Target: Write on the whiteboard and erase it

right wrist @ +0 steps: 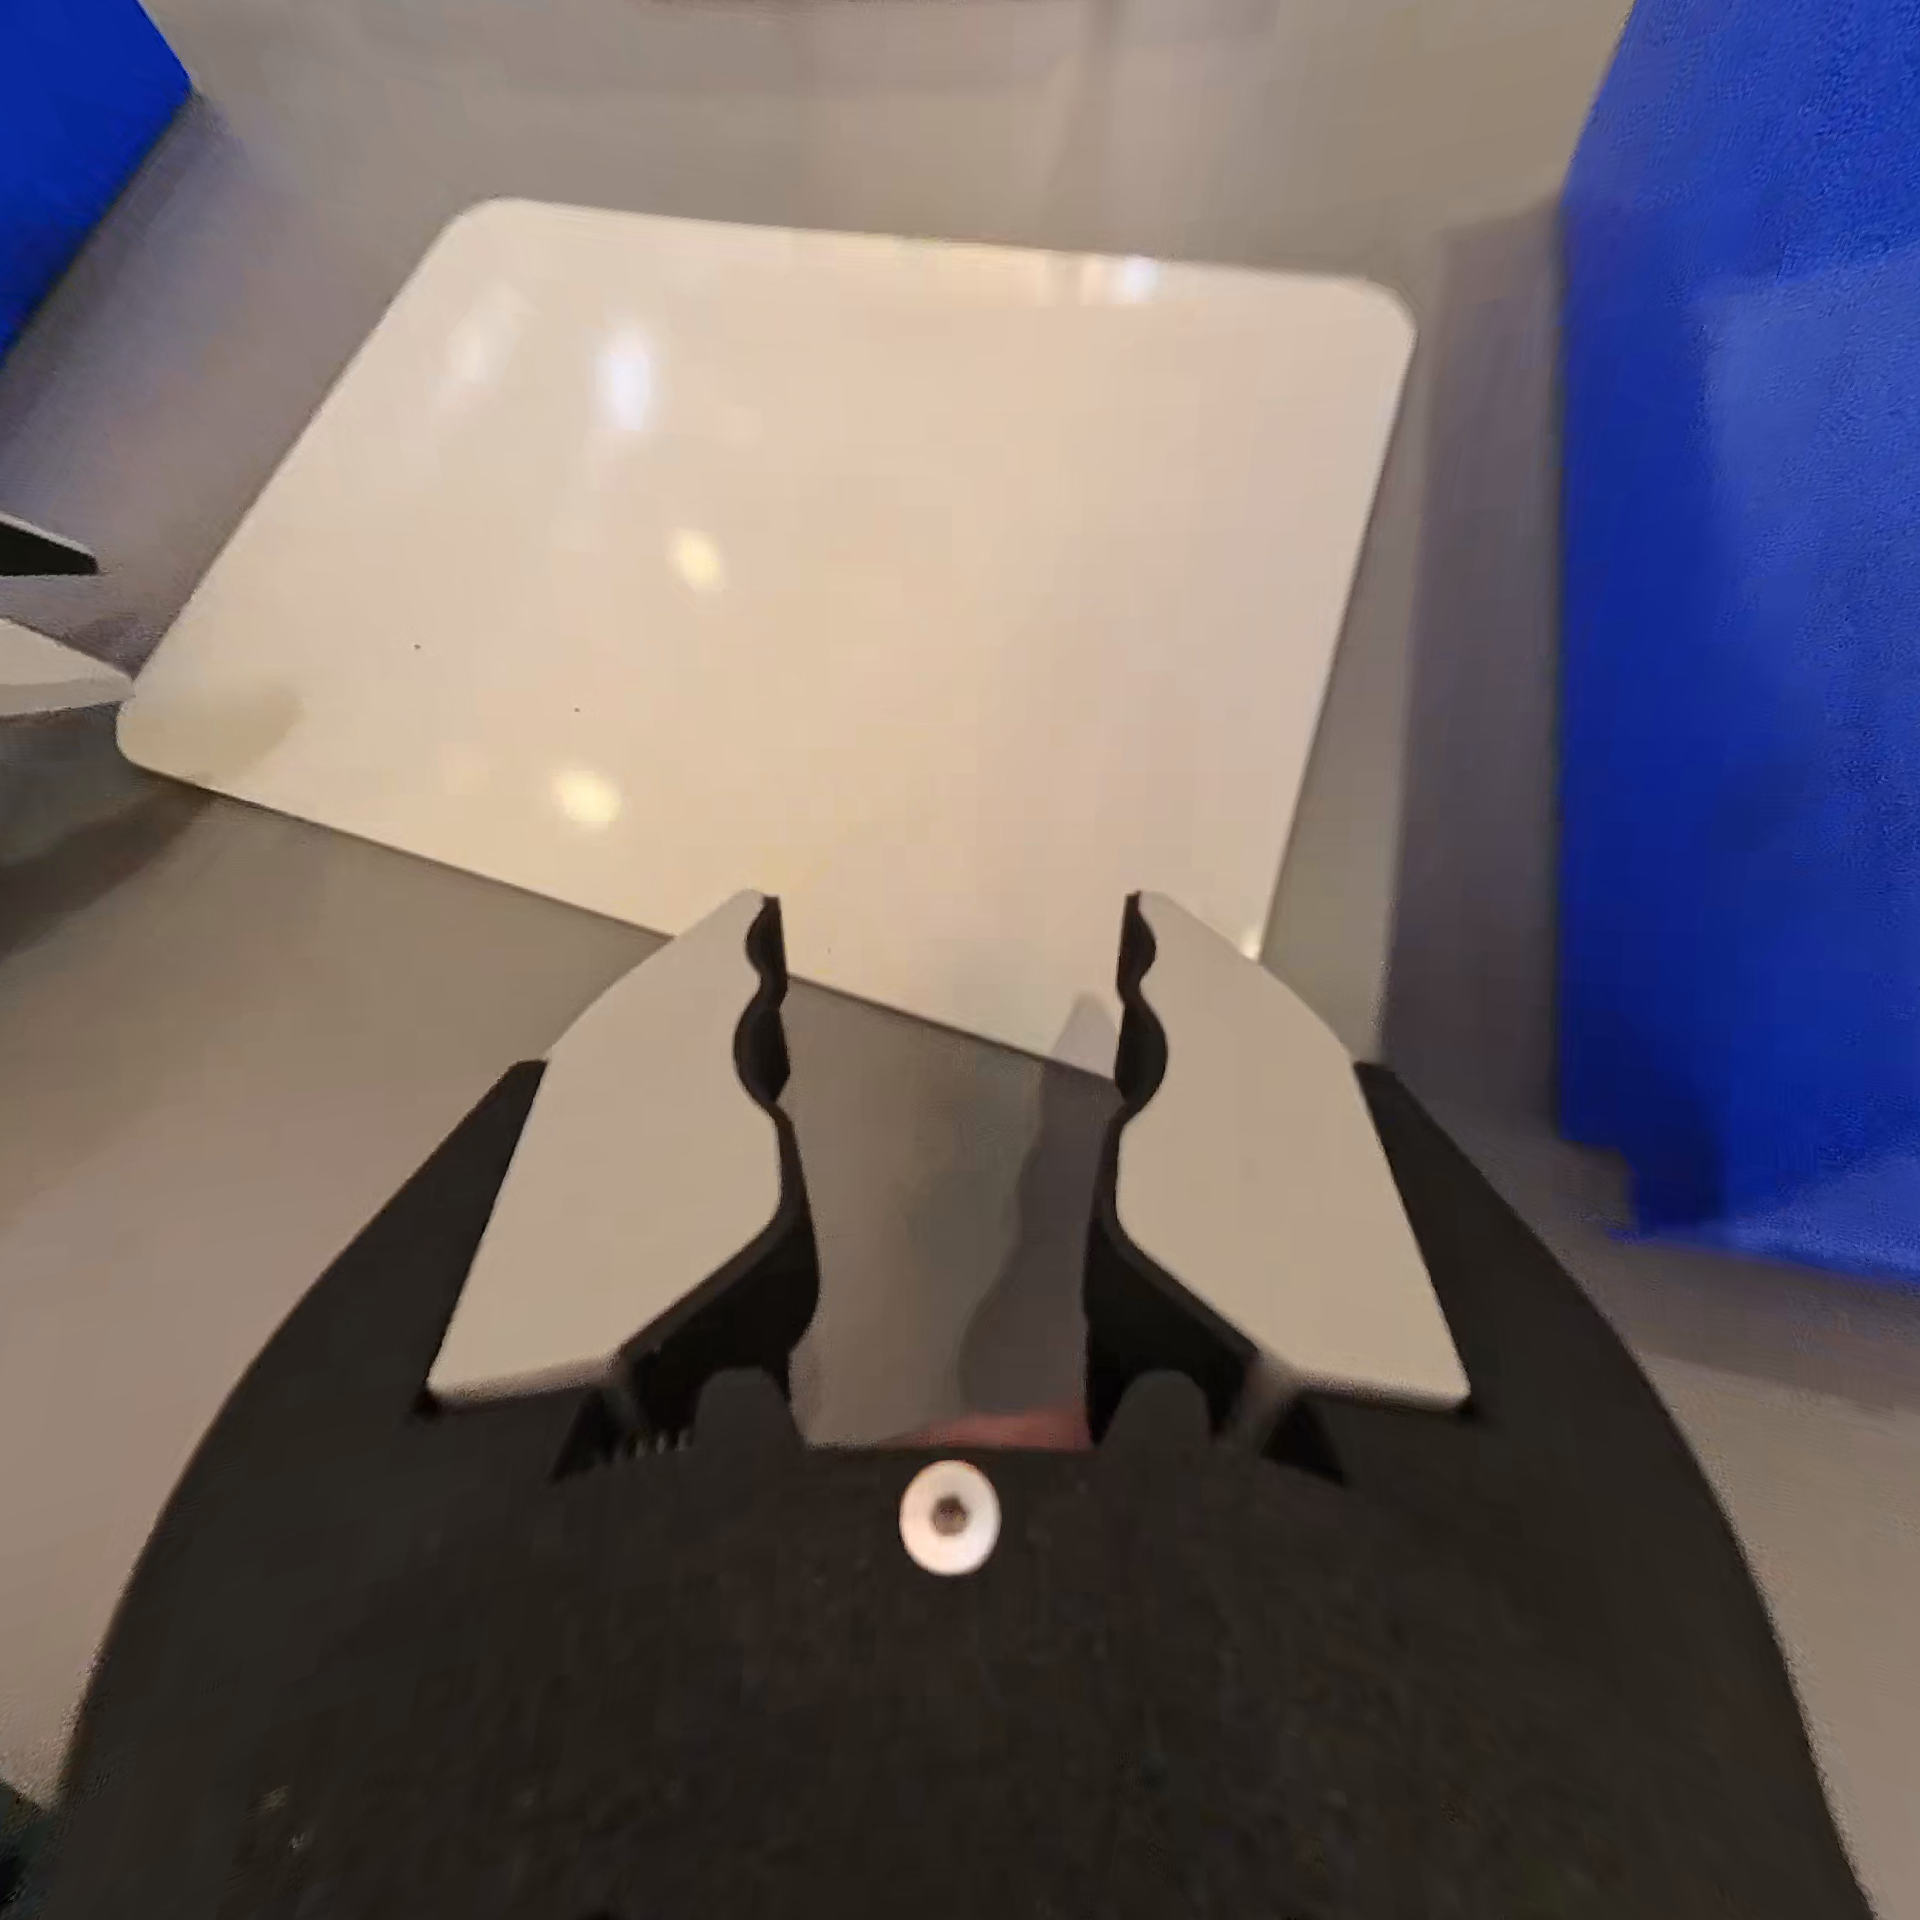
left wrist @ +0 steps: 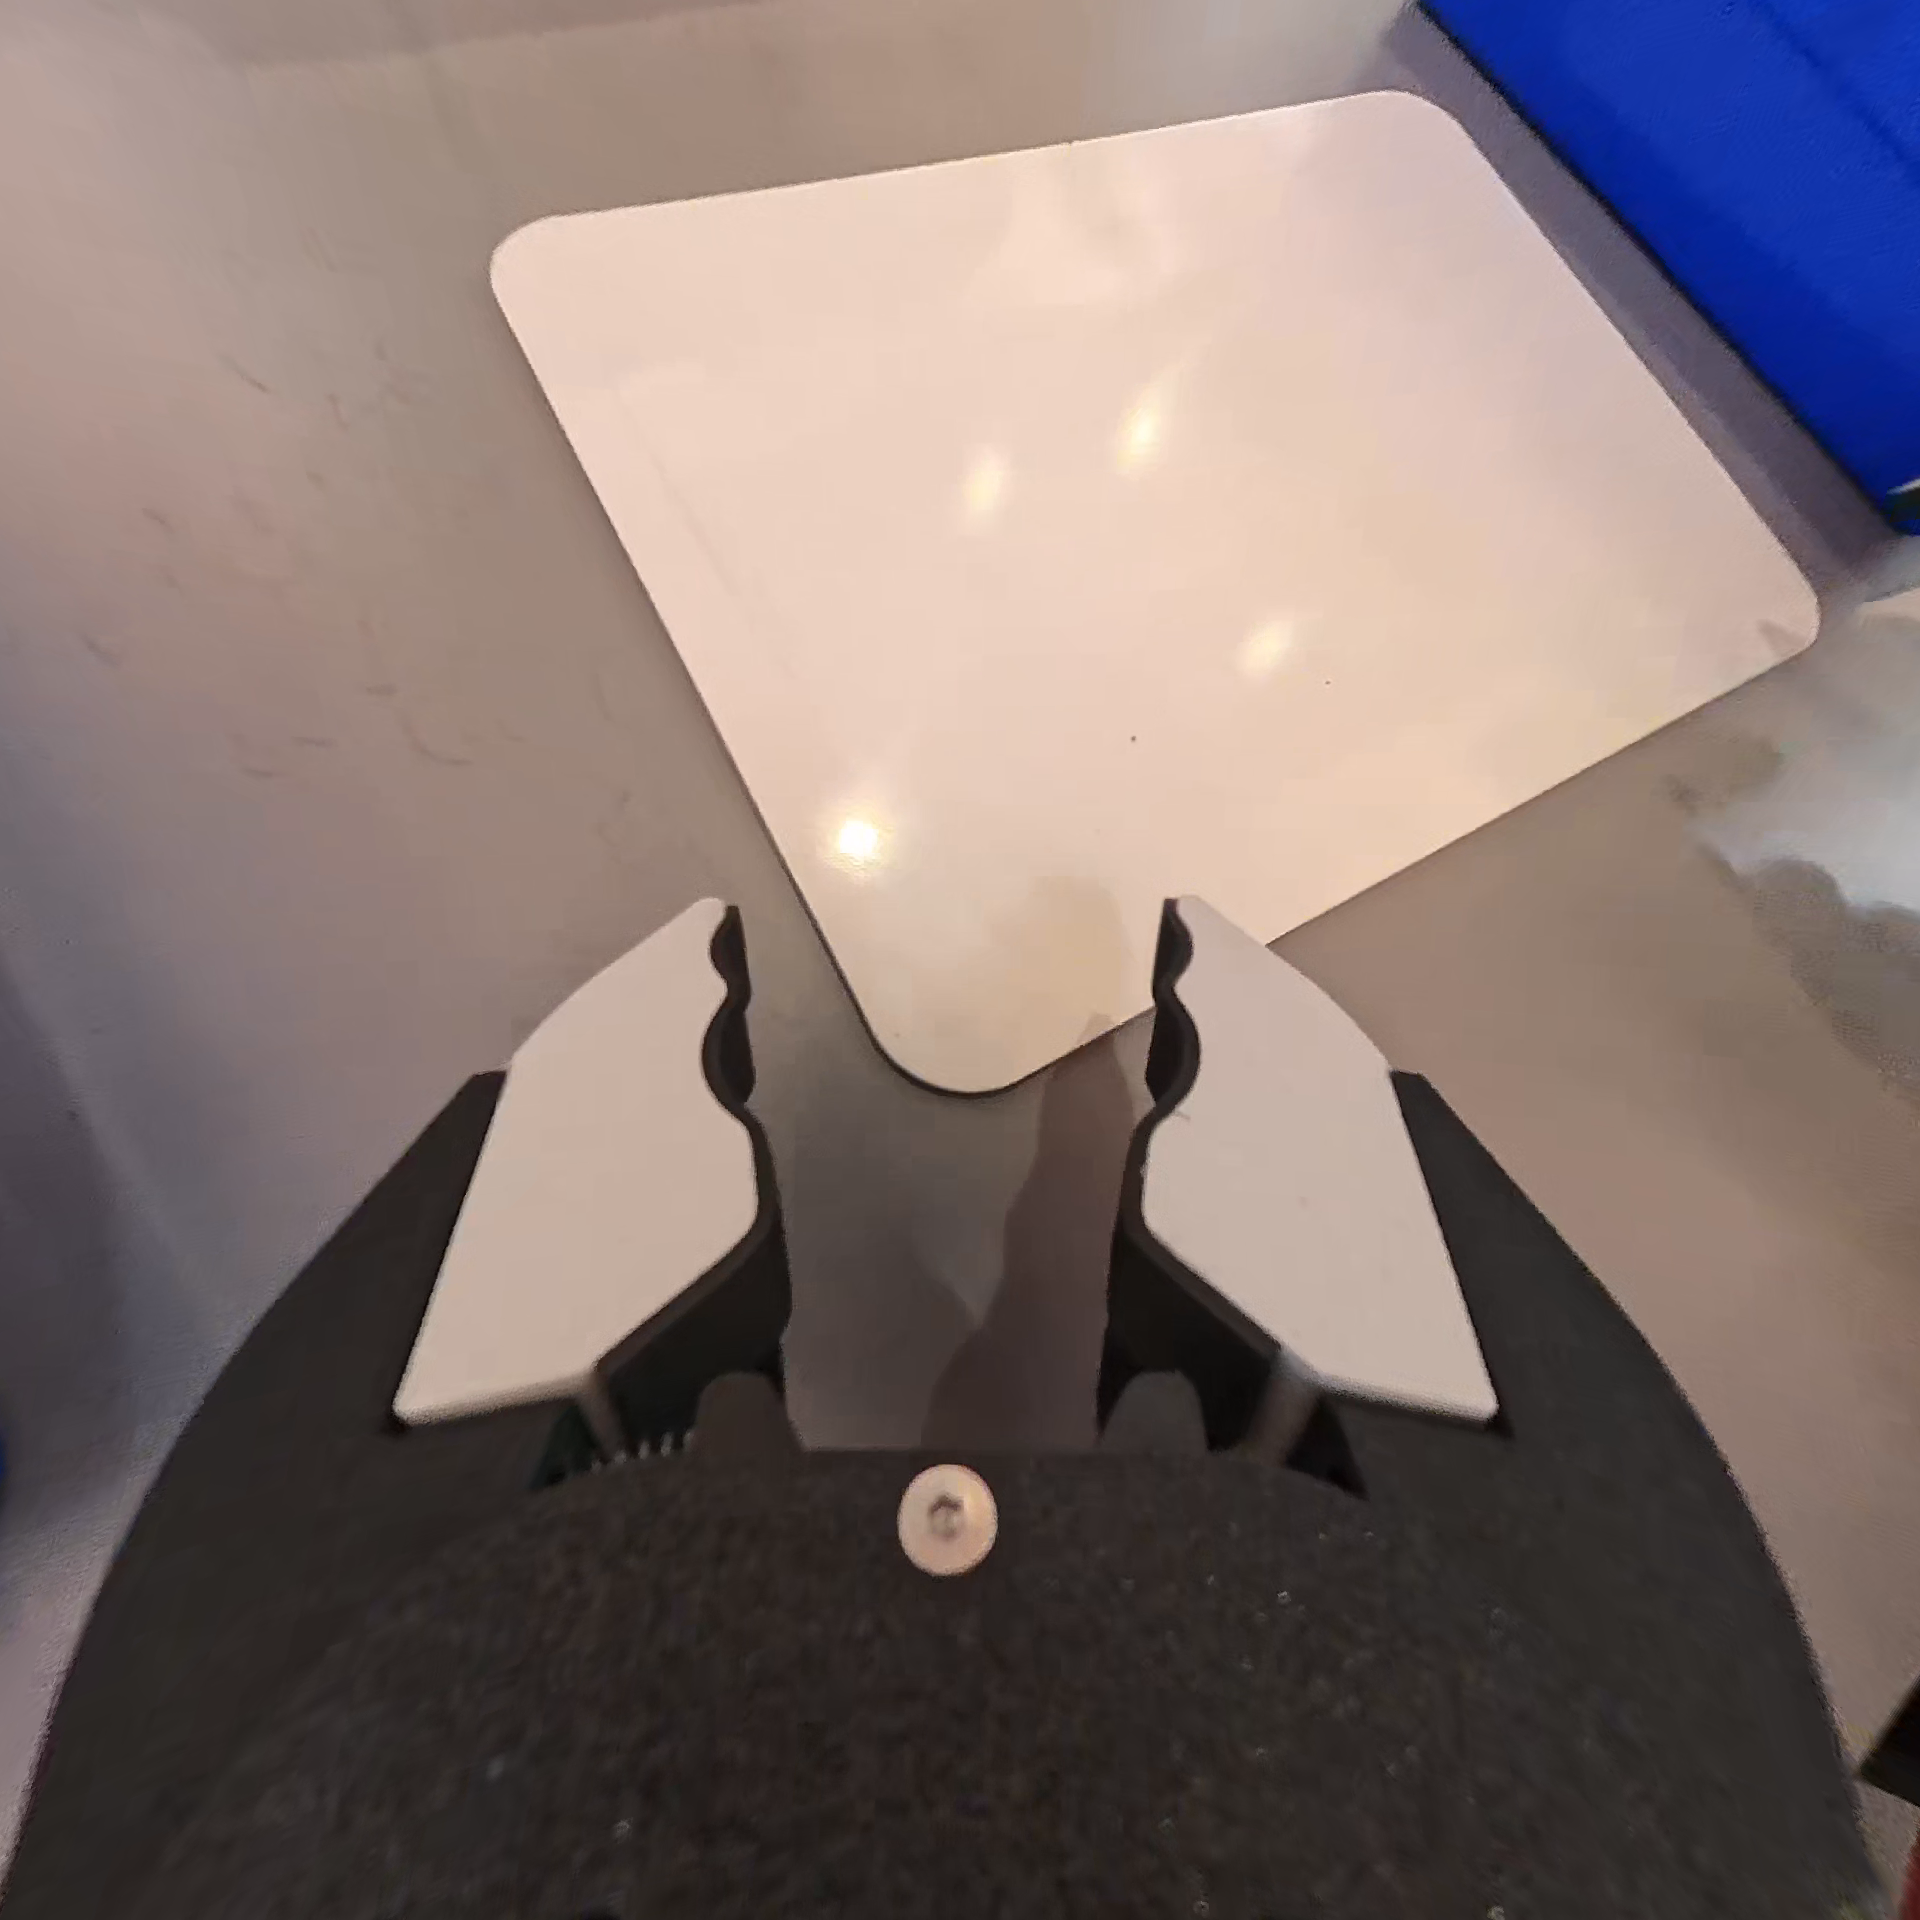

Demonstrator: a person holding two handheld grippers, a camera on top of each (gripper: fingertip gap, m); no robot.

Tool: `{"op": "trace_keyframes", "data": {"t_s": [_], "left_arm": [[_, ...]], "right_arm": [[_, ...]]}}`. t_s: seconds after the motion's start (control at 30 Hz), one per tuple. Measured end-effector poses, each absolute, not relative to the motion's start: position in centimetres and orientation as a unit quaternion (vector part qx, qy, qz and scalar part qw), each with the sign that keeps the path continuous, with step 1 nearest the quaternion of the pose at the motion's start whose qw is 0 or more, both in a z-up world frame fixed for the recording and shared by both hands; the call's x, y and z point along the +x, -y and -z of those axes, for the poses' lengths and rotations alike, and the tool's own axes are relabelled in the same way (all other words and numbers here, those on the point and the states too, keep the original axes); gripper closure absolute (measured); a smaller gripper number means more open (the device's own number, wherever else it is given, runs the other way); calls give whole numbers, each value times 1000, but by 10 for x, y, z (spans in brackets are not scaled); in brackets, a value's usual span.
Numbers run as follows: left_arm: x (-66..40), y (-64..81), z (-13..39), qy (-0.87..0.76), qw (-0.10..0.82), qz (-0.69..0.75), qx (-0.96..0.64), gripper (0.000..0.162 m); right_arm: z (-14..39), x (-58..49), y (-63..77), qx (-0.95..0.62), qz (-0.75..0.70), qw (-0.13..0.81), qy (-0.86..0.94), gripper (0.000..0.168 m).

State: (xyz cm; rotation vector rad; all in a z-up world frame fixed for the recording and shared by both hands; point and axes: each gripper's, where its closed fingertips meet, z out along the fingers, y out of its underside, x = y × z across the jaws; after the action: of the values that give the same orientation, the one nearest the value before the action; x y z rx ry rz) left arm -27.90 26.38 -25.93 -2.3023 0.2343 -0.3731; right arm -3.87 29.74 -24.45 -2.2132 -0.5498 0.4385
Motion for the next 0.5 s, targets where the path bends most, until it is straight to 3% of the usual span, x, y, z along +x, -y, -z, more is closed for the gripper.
{"op": "trace_keyframes", "data": {"t_s": [0.33, 0.5], "left_arm": [[-273, -265, 272, -85, 360, 174, -913, 87], [-264, -263, 272, -95, 353, 182, -913, 87]], "right_arm": [[279, -34, -343, -908, -111, 355, 191, 105], [276, -45, -346, -903, -161, 352, 189, 108]]}}
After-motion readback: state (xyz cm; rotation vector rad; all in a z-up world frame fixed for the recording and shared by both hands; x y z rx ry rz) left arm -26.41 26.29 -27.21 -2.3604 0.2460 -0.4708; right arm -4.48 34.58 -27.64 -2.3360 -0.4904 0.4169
